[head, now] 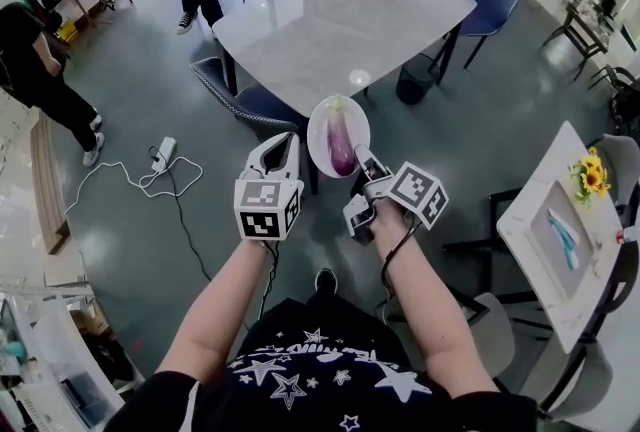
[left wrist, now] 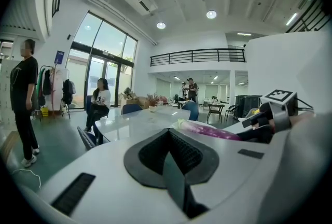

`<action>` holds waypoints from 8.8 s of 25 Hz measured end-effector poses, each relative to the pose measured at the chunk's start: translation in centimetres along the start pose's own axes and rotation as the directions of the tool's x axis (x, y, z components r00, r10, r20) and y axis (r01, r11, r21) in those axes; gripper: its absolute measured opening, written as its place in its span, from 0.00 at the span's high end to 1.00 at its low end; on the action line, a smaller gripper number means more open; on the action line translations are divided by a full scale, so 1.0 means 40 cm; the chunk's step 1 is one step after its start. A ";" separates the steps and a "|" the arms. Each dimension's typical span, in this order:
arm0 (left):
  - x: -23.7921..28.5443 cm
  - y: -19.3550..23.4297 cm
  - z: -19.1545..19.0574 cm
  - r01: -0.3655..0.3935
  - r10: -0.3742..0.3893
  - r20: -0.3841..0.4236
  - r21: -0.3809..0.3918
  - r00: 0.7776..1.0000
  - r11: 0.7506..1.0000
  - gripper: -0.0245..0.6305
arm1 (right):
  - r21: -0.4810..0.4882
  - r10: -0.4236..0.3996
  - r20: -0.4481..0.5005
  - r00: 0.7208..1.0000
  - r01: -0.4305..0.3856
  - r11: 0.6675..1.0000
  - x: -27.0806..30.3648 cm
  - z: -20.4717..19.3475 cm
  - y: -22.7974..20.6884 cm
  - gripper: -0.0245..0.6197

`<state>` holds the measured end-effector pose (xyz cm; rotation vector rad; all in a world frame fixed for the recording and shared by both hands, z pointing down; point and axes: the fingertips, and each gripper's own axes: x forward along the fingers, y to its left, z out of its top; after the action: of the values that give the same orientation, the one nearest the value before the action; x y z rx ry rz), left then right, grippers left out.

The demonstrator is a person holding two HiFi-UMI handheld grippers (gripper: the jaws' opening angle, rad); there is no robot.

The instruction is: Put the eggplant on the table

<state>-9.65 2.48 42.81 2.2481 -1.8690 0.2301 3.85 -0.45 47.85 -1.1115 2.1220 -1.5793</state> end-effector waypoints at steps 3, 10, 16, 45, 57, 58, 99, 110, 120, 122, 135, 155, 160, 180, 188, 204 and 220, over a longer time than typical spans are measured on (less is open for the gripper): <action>0.059 0.001 0.028 -0.009 0.009 0.015 0.005 1.000 1.000 0.95 | -0.008 0.007 -0.002 1.000 -0.007 1.000 0.027 0.055 -0.012 0.92; 0.138 -0.006 0.060 -0.005 0.005 0.030 -0.002 1.000 1.000 0.95 | 0.001 -0.004 0.012 1.000 0.004 1.000 0.057 0.141 -0.040 0.92; 0.208 -0.002 0.083 0.008 -0.007 0.043 -0.024 0.999 1.000 0.95 | 0.004 -0.004 -0.011 1.000 0.004 1.000 0.103 0.180 -0.046 0.92; 0.872 0.111 0.212 0.088 -0.088 -0.007 -0.044 0.996 0.995 0.95 | 0.027 -0.012 0.015 1.000 0.011 1.000 0.568 0.642 -0.106 0.92; 1.047 0.135 0.267 -0.003 0.004 0.009 -0.055 1.000 0.998 0.95 | 0.022 0.040 -0.064 0.997 -0.039 0.999 0.733 0.809 -0.153 0.92; 1.063 0.150 0.274 -0.024 0.024 0.012 -0.059 1.000 0.998 0.95 | 0.022 0.049 -0.077 0.996 -0.047 0.999 0.759 0.823 -0.155 0.92; 1.512 0.355 0.124 -0.325 0.297 -0.164 -0.185 0.941 0.927 0.95 | -0.035 -0.081 -0.430 0.899 0.073 0.997 1.347 0.977 -0.464 0.92; 1.516 0.365 0.120 -0.328 0.297 -0.177 -0.189 0.938 0.925 0.95 | -0.054 -0.147 -0.438 0.887 0.137 0.989 1.351 0.969 -0.491 0.92; 1.506 0.361 0.132 -0.320 0.288 -0.176 -0.187 0.941 0.929 0.95 | -0.089 -0.186 -0.460 0.868 0.164 0.983 1.349 0.961 -0.508 0.92; 1.504 0.357 0.133 -0.317 0.286 -0.176 -0.188 0.942 0.930 0.95 | -0.108 -0.192 -0.463 0.865 0.160 0.981 1.349 0.961 -0.508 0.91; 1.468 0.354 0.168 -0.336 0.314 -0.146 -0.159 0.938 0.928 0.95 | -0.144 -0.184 -0.422 0.888 0.135 0.980 1.328 1.003 -0.507 0.80; 1.310 0.341 0.217 -0.305 0.292 -0.095 -0.172 0.952 0.937 0.95 | -0.209 -0.060 -0.313 0.948 -0.007 0.978 1.226 0.989 -0.320 0.81; 1.165 0.398 0.194 -0.280 0.269 -0.087 -0.162 0.959 0.946 0.95 | -0.202 -0.049 -0.277 0.960 -0.008 0.979 1.178 0.862 -0.254 0.81; 0.830 0.460 0.155 -0.050 0.050 -0.007 -0.136 0.999 0.989 0.95 | -0.268 -0.057 -0.082 0.995 0.033 0.963 0.880 0.543 -0.068 0.90; 0.793 0.343 0.127 0.057 -0.061 -0.022 -0.130 0.998 0.990 0.95 | -0.257 -0.070 -0.009 0.997 0.066 0.964 0.728 0.517 -0.045 0.94; 0.714 0.143 0.155 0.072 -0.074 -0.027 -0.075 0.997 0.995 0.95 | -0.375 -0.005 -0.113 0.994 -0.038 0.926 0.559 0.474 0.008 0.95; 0.474 -0.057 0.133 0.074 -0.074 0.010 -0.038 0.997 0.997 0.95 | -0.456 0.022 -0.145 0.989 -0.087 0.886 0.271 0.370 0.017 0.95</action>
<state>-3.98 -16.50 42.30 2.2909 -1.7746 0.1714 5.46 -18.35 44.15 -1.0835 2.6889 -1.1791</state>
